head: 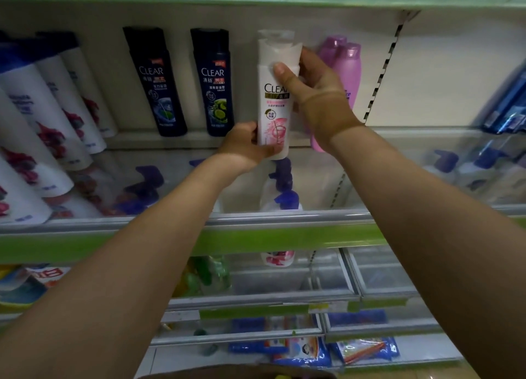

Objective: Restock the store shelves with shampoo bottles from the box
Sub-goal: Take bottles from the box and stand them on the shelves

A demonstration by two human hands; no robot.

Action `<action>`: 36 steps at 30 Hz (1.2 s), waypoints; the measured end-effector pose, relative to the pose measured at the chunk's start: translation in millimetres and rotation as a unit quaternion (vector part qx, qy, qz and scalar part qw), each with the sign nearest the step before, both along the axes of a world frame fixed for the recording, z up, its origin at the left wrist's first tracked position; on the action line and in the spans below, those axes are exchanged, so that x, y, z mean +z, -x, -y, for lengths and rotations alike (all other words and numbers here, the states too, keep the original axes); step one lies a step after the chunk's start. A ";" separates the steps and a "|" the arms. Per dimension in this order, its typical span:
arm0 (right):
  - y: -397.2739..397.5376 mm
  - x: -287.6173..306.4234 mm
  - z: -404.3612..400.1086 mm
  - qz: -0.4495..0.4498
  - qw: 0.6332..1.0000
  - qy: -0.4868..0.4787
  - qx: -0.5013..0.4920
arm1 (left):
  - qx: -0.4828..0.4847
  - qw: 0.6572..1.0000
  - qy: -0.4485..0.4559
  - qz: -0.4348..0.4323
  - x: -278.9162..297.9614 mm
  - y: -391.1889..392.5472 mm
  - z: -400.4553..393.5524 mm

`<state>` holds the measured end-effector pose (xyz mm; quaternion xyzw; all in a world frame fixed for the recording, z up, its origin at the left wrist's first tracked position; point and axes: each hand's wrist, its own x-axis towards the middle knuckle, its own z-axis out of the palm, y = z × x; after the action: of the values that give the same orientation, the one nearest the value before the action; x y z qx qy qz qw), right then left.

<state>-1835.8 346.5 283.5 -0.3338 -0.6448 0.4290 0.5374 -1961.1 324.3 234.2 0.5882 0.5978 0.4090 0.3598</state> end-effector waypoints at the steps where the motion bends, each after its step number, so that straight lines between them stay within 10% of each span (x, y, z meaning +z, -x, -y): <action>1: 0.3 -0.6 -0.2 0.001 1.000 0.005 -0.003 | -0.002 1.000 0.006 0.015 0.7 0.8 1.1; 11: -2.5 -26.1 34.6 0.108 0.992 0.021 -0.068 | 0.070 0.997 0.035 0.028 7.9 21.7 29.3; 22: -5.8 -56.7 152.9 0.095 0.986 0.010 -0.138 | 0.054 0.971 -0.032 0.233 1.5 31.2 179.6; 36: 21.6 -156.0 322.4 0.083 0.976 0.131 -0.155 | 0.002 0.976 0.128 0.179 -116.8 60.7 312.5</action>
<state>-1857.4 24.1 127.5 -0.5314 -0.5659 0.3923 0.4935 -2021.8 11.8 117.4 0.4536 0.5723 0.4278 0.5326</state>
